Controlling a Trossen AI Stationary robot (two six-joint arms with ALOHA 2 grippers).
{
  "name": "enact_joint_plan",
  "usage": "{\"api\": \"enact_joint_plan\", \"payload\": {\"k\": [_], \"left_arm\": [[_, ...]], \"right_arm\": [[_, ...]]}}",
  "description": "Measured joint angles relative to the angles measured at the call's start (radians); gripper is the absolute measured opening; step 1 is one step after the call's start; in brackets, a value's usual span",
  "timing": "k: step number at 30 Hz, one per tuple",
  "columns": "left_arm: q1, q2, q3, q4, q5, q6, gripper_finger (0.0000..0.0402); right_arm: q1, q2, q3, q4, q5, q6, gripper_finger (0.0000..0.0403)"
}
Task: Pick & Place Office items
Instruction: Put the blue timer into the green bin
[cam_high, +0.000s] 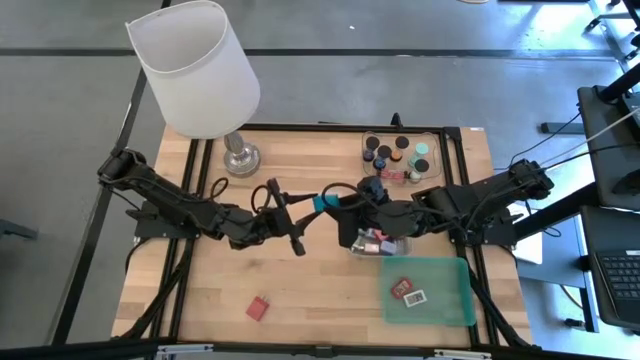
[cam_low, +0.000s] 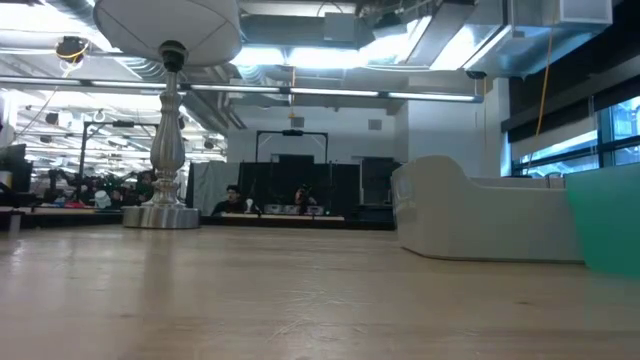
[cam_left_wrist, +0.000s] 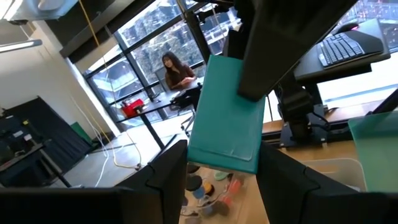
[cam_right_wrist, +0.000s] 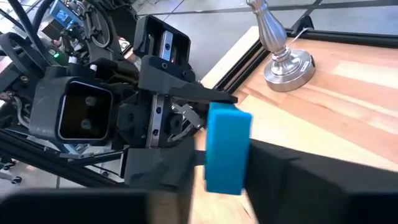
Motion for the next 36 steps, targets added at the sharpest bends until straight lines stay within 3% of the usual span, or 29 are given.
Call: {"api": "enact_joint_plan", "payload": {"k": [4,16,24,29,36], "left_arm": [[0.001,0.0,0.0,-0.004,0.028,0.001,0.0163],[-0.01,0.0,0.0,-0.004,0.093,-0.288,0.021],[-0.032,0.0,0.0,-0.086,0.099,-0.534,0.0237],[-0.032,0.001,0.0,-0.173,0.154,-0.706,0.0241],[-0.032,0.001,0.0,-0.263,0.278,-0.886,0.024]], "right_arm": [[0.0,0.0,0.0,0.003,-0.003,0.0,0.0058],[0.002,0.0,0.0,0.005,-0.038,-0.055,0.0062],[0.011,-0.016,0.0,-0.044,-0.153,-0.128,0.0064],[0.037,-0.025,0.0,-0.206,-0.247,-0.066,0.0064],[0.13,-0.029,-0.001,-0.505,-0.384,0.139,0.0064]]}}
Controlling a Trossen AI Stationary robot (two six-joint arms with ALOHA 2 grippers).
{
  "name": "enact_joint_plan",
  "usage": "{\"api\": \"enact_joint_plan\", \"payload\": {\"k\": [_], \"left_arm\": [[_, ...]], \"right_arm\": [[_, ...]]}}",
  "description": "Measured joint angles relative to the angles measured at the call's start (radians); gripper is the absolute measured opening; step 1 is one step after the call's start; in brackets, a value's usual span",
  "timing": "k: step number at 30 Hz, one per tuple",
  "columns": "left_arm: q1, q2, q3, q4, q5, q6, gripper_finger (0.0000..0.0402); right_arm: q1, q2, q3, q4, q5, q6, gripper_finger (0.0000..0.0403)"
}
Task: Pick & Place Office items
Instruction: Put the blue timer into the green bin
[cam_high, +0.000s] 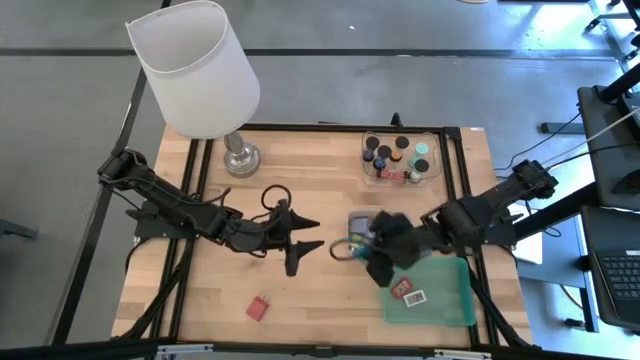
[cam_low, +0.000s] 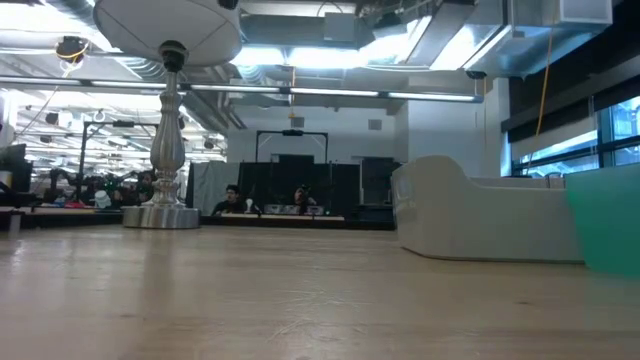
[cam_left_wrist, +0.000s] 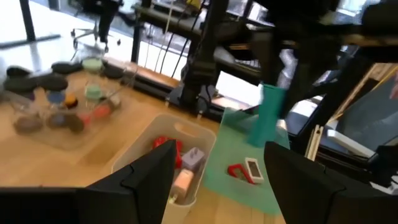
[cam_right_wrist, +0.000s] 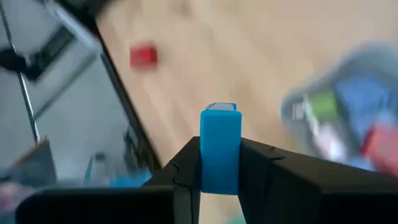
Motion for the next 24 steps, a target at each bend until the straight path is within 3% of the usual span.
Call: {"api": "enact_joint_plan", "payload": {"k": [13,24], "left_arm": [[0.0,0.0,0.0,-0.041,0.011,-0.138,0.0239],[0.0,0.0,0.0,-0.04,0.044,-0.137,0.0239]], "right_arm": [[0.273,0.078,0.0,-0.266,-0.179,0.37,0.0064],[0.317,0.317,-0.001,-0.44,-0.404,0.278,0.0064]]}}
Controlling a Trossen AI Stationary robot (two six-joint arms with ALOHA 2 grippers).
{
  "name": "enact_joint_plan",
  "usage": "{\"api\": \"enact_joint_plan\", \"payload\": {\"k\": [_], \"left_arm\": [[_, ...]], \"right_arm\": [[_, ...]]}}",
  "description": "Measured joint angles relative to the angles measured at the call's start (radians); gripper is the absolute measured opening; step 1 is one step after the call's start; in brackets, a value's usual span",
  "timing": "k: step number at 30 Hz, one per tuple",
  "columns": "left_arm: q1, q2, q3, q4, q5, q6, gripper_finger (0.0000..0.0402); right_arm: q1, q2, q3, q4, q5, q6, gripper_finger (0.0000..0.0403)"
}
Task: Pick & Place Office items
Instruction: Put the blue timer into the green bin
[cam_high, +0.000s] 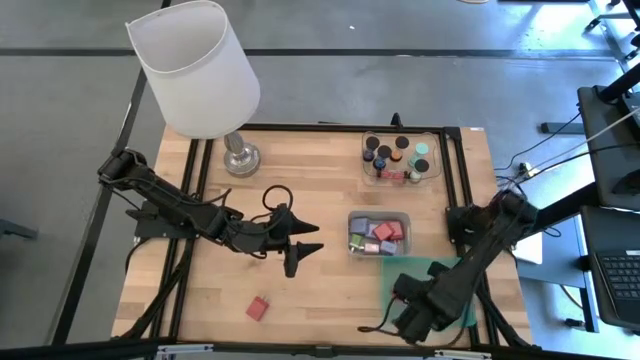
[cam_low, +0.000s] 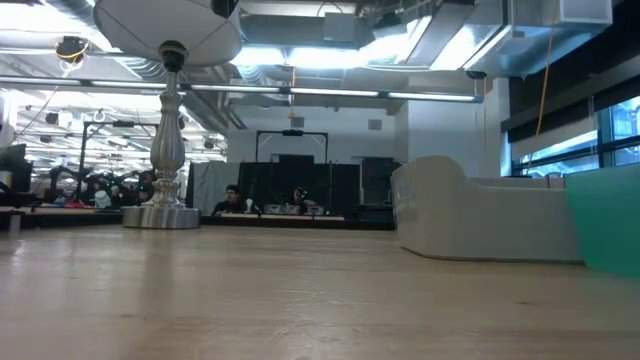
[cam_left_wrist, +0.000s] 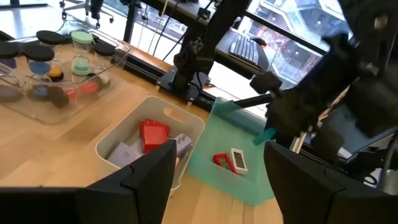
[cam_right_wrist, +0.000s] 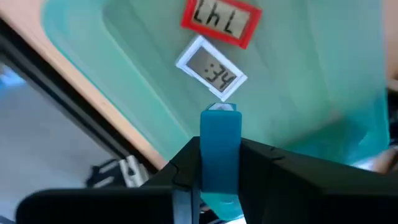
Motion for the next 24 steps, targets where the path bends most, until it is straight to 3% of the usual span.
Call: {"api": "enact_joint_plan", "payload": {"k": [11,24], "left_arm": [[0.0,0.0,0.0,0.0,0.02,-0.001,0.0239],[0.0,-0.001,-0.001,0.0,0.08,0.0,0.0239]], "right_arm": [[-0.01,0.177,0.0,-0.001,-0.101,-0.165,0.0071],[-0.012,0.181,0.0,0.012,-0.022,-0.161,0.0091]]}}
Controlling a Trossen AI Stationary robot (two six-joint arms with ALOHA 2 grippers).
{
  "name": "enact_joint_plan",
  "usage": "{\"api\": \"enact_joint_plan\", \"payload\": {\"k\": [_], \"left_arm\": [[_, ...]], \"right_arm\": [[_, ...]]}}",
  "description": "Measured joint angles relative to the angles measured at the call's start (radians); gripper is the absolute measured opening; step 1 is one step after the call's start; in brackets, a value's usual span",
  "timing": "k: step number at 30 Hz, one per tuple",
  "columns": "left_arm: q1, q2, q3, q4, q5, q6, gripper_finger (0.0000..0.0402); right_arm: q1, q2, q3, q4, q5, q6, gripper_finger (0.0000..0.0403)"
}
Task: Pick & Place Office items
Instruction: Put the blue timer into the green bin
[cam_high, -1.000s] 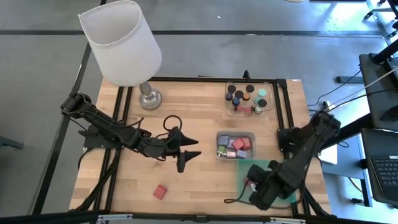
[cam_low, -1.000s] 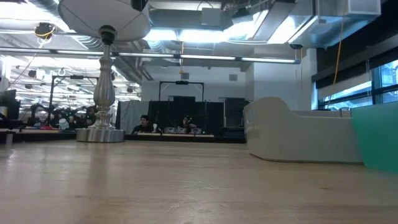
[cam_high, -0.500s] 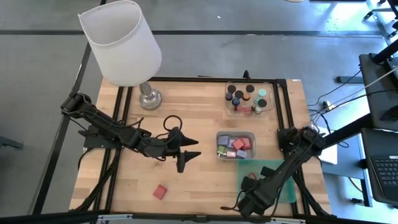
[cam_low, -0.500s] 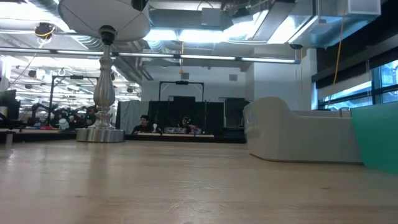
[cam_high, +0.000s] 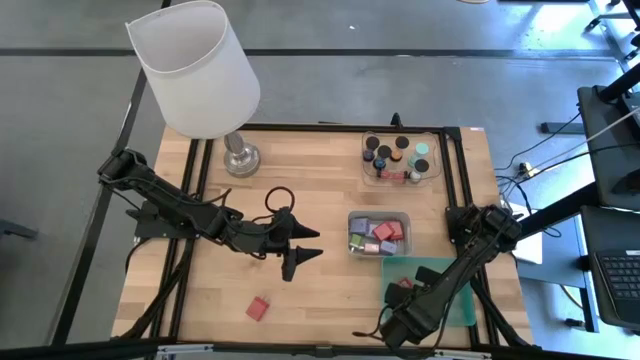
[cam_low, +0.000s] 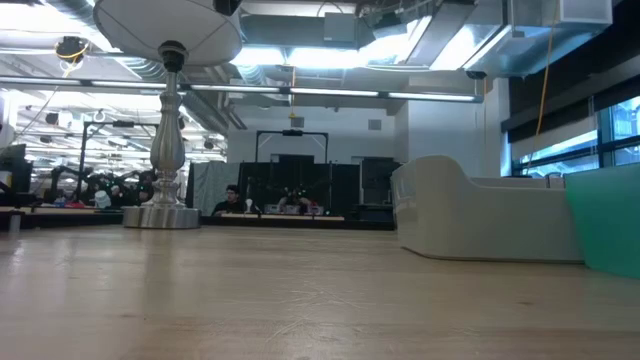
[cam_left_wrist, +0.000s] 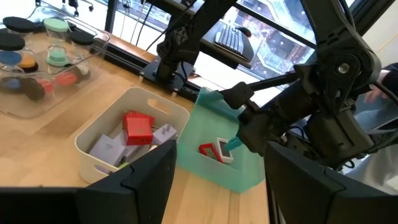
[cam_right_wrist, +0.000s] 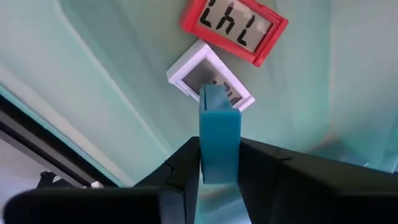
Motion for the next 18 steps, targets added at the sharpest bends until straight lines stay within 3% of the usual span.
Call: {"api": "enact_joint_plan", "payload": {"k": [5,8,11,16,18], "left_arm": [[0.0,0.0,0.0,-0.033,0.0,0.0,0.0239],[0.0,0.0,0.0,-0.066,0.054,-0.016,0.0239],[0.0,0.0,0.0,-0.127,0.174,-0.089,0.0239],[-0.008,0.0,0.0,-0.3,0.462,-0.214,0.0239],[-0.028,0.0,0.0,-0.388,0.524,-0.263,0.0239]], "right_arm": [[0.0,0.0,0.0,0.0,0.003,0.0,0.0112],[0.0,0.0,0.0,0.0,0.002,0.0,0.0136],[0.0,0.0,0.0,0.0,0.002,0.002,0.017],[-0.002,0.0,0.0,-0.001,0.003,0.003,0.0242],[-0.007,0.0,0.0,-0.01,0.003,0.003,0.0271]]}}
